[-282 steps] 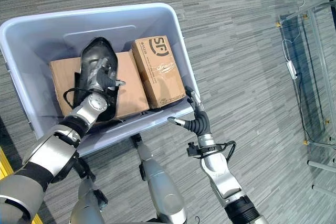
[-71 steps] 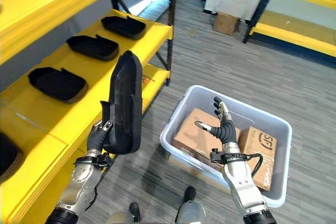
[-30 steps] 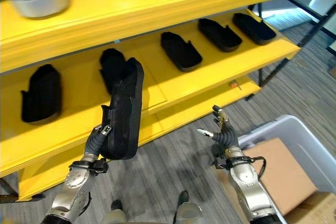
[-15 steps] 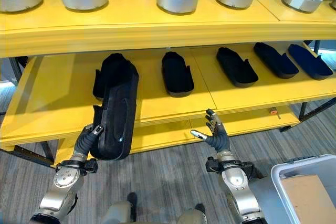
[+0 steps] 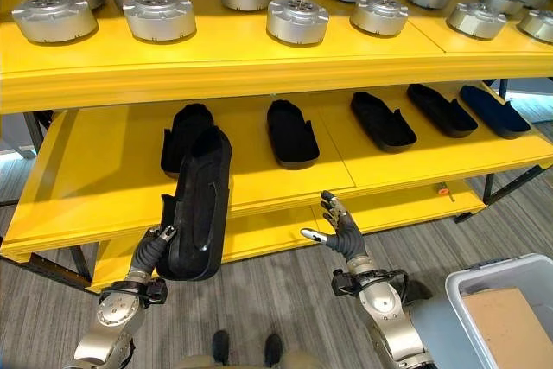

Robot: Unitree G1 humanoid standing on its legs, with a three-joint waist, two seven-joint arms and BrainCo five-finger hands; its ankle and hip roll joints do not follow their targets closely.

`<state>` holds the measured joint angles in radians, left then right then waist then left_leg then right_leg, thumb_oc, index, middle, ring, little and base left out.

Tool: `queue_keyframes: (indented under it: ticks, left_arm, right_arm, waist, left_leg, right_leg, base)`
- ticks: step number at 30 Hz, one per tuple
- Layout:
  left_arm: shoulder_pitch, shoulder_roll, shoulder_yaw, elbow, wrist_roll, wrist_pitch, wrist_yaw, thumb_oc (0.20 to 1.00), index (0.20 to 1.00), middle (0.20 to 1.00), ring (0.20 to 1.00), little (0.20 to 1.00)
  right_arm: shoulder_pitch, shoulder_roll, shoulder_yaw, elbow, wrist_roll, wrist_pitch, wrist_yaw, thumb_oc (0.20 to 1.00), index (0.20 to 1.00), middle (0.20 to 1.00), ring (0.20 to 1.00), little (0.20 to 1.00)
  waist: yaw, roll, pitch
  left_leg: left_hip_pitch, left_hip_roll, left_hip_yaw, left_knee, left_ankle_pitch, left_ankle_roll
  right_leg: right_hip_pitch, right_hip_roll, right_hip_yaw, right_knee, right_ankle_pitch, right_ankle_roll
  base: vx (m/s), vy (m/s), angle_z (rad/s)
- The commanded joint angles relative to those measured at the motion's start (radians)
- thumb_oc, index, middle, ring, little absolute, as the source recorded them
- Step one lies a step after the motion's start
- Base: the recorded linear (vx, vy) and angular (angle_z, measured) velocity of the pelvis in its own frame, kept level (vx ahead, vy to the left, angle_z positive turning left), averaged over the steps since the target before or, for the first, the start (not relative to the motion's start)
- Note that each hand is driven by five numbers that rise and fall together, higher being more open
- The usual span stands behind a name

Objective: Move parts from the plastic box to the shelf.

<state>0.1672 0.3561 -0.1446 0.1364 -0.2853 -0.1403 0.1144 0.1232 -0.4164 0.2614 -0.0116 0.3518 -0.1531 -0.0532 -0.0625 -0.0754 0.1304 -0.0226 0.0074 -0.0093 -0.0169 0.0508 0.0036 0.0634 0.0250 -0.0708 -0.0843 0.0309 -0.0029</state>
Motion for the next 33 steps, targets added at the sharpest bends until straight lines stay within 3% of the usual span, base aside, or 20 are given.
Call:
queue_keyframes:
  ticks: [1, 3, 4, 5, 6, 7, 9, 10, 11, 12, 14, 15, 17, 18, 23, 24, 30, 33]
  left_arm:
    - [-0.053, 0.01, 0.015, -0.106, -0.024, -0.07, -0.019, 0.2, 0.2, 0.2, 0.2, 0.2]
    - [-0.058, 0.011, 0.012, -0.109, -0.033, -0.072, -0.021, 0.2, 0.2, 0.2, 0.2, 0.2]
    - [-0.062, 0.013, 0.013, -0.115, -0.038, -0.071, -0.021, 0.2, 0.2, 0.2, 0.2, 0.2]
    - [-0.061, 0.014, 0.013, -0.115, -0.039, -0.071, -0.021, 0.2, 0.2, 0.2, 0.2, 0.2]
    - [-0.058, 0.015, 0.018, -0.122, -0.043, -0.071, -0.024, 0.2, 0.2, 0.2, 0.2, 0.2]
    - [-0.057, 0.015, 0.017, -0.123, -0.044, -0.071, -0.024, 0.2, 0.2, 0.2, 0.2, 0.2]
    - [-0.051, 0.013, 0.021, -0.129, -0.046, -0.073, -0.015, 0.2, 0.2, 0.2, 0.2, 0.2]
    - [-0.056, 0.012, 0.019, -0.126, -0.047, -0.068, -0.007, 0.2, 0.2, 0.2, 0.2, 0.2]
    - [-0.056, 0.012, 0.018, -0.126, -0.047, -0.068, -0.007, 0.2, 0.2, 0.2, 0.2, 0.2]
    - [-0.061, 0.009, 0.014, -0.131, -0.05, -0.069, -0.003, 0.2, 0.2, 0.2, 0.2, 0.2]
    - [-0.063, 0.007, 0.011, -0.132, -0.052, -0.07, -0.002, 0.2, 0.2, 0.2, 0.2, 0.2]
    - [-0.068, 0.005, 0.01, -0.132, -0.055, -0.073, -0.006, 0.2, 0.2, 0.2, 0.2, 0.2]
    - [-0.085, 0.01, 0.0, -0.136, -0.055, -0.072, -0.011, 0.2, 0.2, 0.2, 0.2, 0.2]
    - [-0.112, 0.024, -0.009, -0.141, -0.054, -0.075, -0.009, 0.2, 0.2, 0.2, 0.2, 0.2]
    - [-0.163, 0.063, -0.013, -0.145, -0.026, -0.085, 0.01, 0.2, 0.2, 0.2, 0.2, 0.2]
    - [-0.209, 0.074, -0.015, -0.129, -0.005, -0.091, 0.032, 0.2, 0.2, 0.2, 0.2, 0.2]
    - [-0.333, 0.078, -0.005, -0.066, 0.018, -0.107, 0.134, 0.2, 0.2, 0.2, 0.2, 0.2]
    - [-0.402, 0.072, -0.011, -0.019, 0.02, -0.099, 0.173, 0.2, 0.2, 0.2, 0.2, 0.2]
  right_arm:
    - [-0.034, -0.035, -0.037, -0.032, 0.043, -0.052, -0.003, 1.0, 1.0, 1.0, 1.0, 1.0]
    - [-0.031, -0.044, -0.052, -0.033, 0.043, -0.051, -0.007, 1.0, 1.0, 1.0, 1.0, 1.0]
    - [-0.028, -0.046, -0.058, -0.034, 0.043, -0.051, -0.011, 1.0, 1.0, 1.0, 1.0, 1.0]
    - [-0.028, -0.045, -0.059, -0.034, 0.043, -0.051, -0.011, 1.0, 1.0, 1.0, 1.0, 1.0]
    - [-0.023, -0.051, -0.07, -0.031, 0.038, -0.049, -0.014, 1.0, 1.0, 1.0, 1.0, 1.0]
    - [-0.022, -0.051, -0.07, -0.031, 0.038, -0.049, -0.014, 1.0, 1.0, 1.0, 1.0, 1.0]
    - [-0.011, -0.053, -0.078, -0.024, 0.034, -0.049, -0.02, 1.0, 1.0, 1.0, 1.0, 1.0]
    - [-0.009, -0.051, -0.078, -0.008, 0.034, -0.049, -0.031, 1.0, 1.0, 1.0, 1.0, 1.0]
    - [-0.01, -0.051, -0.078, -0.007, 0.034, -0.05, -0.031, 1.0, 1.0, 1.0, 1.0, 1.0]
    - [-0.005, -0.057, -0.08, -0.008, 0.038, -0.052, -0.04, 1.0, 1.0, 1.0, 1.0, 1.0]
    - [-0.007, -0.057, -0.078, -0.009, 0.038, -0.051, -0.04, 1.0, 1.0, 1.0, 1.0, 1.0]
    - [-0.014, -0.053, -0.082, -0.009, 0.042, -0.05, -0.037, 1.0, 1.0, 1.0, 1.0, 1.0]
    - [-0.022, -0.039, -0.083, -0.014, 0.046, -0.048, -0.034, 1.0, 1.0, 1.0, 1.0, 1.0]
    - [-0.021, -0.021, -0.092, -0.017, 0.052, -0.049, -0.04, 1.0, 1.0, 1.0, 1.0, 1.0]
    - [-0.032, 0.006, -0.074, -0.022, 0.063, -0.047, -0.038, 1.0, 1.0, 1.0, 1.0, 1.0]
    - [-0.039, 0.01, -0.063, -0.021, 0.056, -0.046, -0.034, 1.0, 1.0, 1.0, 1.0, 1.0]
    - [-0.058, 0.016, -0.034, -0.023, 0.049, -0.039, -0.032, 1.0, 1.0, 1.0, 1.0, 1.0]
    - [-0.068, 0.014, -0.025, -0.03, 0.054, -0.036, -0.036, 1.0, 1.0, 1.0, 1.0, 1.0]
  waist:
    - [-0.005, 0.0, 0.017]
    - [-0.014, 0.0, 0.04]
    - [-0.018, -0.008, 0.046]
    - [-0.018, -0.008, 0.047]
    - [-0.023, -0.017, 0.043]
    - [-0.022, -0.017, 0.043]
    - [-0.029, -0.016, 0.032]
    - [-0.031, -0.002, 0.025]
    - [-0.032, -0.001, 0.024]
    - [-0.024, 0.021, 0.027]
    - [-0.018, 0.029, 0.029]
    - [-0.011, 0.035, 0.031]
    - [-0.022, 0.04, 0.025]
    - [-0.02, 0.033, 0.026]
    - [-0.013, 0.008, 0.033]
    - [-0.012, -0.005, 0.032]
    - [-0.013, -0.039, 0.031]
    - [-0.015, -0.056, 0.034]
  left_leg:
    - [-0.016, -0.087, 0.035, 0.201, -0.146, 0.008]
    - [-0.066, -0.06, 0.045, 0.283, -0.156, -0.018]
    - [-0.078, -0.02, 0.056, 0.29, -0.152, -0.022]
    - [-0.08, -0.019, 0.055, 0.295, -0.156, -0.023]
    - [-0.075, 0.075, 0.063, 0.261, -0.137, -0.019]
    - [-0.07, 0.076, 0.064, 0.257, -0.137, -0.021]
    - [-0.053, 0.195, 0.062, 0.187, -0.061, -0.04]
    - [-0.049, 0.296, 0.056, 0.104, 0.042, -0.074]
    - [-0.044, 0.298, 0.056, 0.092, 0.049, -0.077]
    - [-0.047, 0.334, -0.002, 0.045, 0.103, -0.103]
    - [-0.041, 0.326, -0.038, 0.05, 0.096, -0.115]
    - [-0.034, 0.29, -0.083, 0.087, 0.032, -0.12]
    - [-0.026, 0.27, -0.047, 0.092, -0.005, -0.131]
    - [-0.033, 0.234, -0.036, 0.126, -0.052, -0.126]
    - [-0.062, 0.189, -0.002, 0.167, -0.088, -0.112]
    - [-0.078, 0.17, 0.009, 0.173, -0.092, -0.106]
    - [-0.099, 0.165, 0.04, 0.181, -0.104, -0.092]
    - [-0.115, 0.167, 0.047, 0.195, -0.107, -0.091]
  right_leg:
    - [-0.066, -0.013, -0.004, 0.122, -0.053, 0.037]
    - [-0.068, -0.028, -0.028, 0.14, -0.066, 0.03]
    - [-0.066, -0.048, -0.034, 0.146, -0.066, 0.036]
    - [-0.065, -0.047, -0.035, 0.148, -0.068, 0.036]
    - [-0.064, -0.082, -0.045, 0.156, -0.069, 0.051]
    - [-0.062, -0.081, -0.044, 0.157, -0.07, 0.051]
    - [-0.068, -0.11, -0.048, 0.168, -0.084, 0.066]
    - [-0.078, -0.132, -0.045, 0.19, -0.105, 0.084]
    - [-0.08, -0.129, -0.047, 0.194, -0.108, 0.083]
    - [-0.089, -0.151, -0.032, 0.232, -0.126, 0.101]
    - [-0.089, -0.161, -0.021, 0.242, -0.127, 0.109]
    - [-0.084, -0.179, -0.006, 0.255, -0.128, 0.122]
    - [-0.067, -0.207, -0.004, 0.257, -0.114, 0.138]
    - [-0.059, -0.246, -0.001, 0.252, -0.09, 0.161]
    - [-0.053, -0.294, -0.001, 0.219, -0.032, 0.191]
    - [-0.058, -0.312, -0.006, 0.2, 0.006, 0.201]
    - [-0.074, -0.325, -0.008, 0.169, 0.043, 0.217]
    - [-0.08, -0.323, -0.007, 0.166, 0.032, 0.216]
  base:
    - [-0.07, -0.001, 0.35]
    - [-0.08, 0.056, 0.47]
    - [-0.05, 0.059, 0.33]
    - [-0.01, 0.14, 0.34]
    - [0.01, 0.096, 0.31]
    - [0.03, 0.172, 0.29]
    - [0.09, 0.214, 0.18]
    - [0.11, 0.222, 0.16]
    - [0.17, 0.381, 0.34]
    - [0.09, 0.2, 0.32]
    - [0.11, 0.276, 0.15]
    - [0.15, 0.323, -0.2]
    - [0.18, 0.371, -0.22]
    - [0.15, 0.334, 0.0]
    - [0.05, 0.219, 0.18]
    - [0.02, 0.166, 0.06]
    - [0.02, 0.096, 0.01]
    - [0.0, 0.019, -0.13]
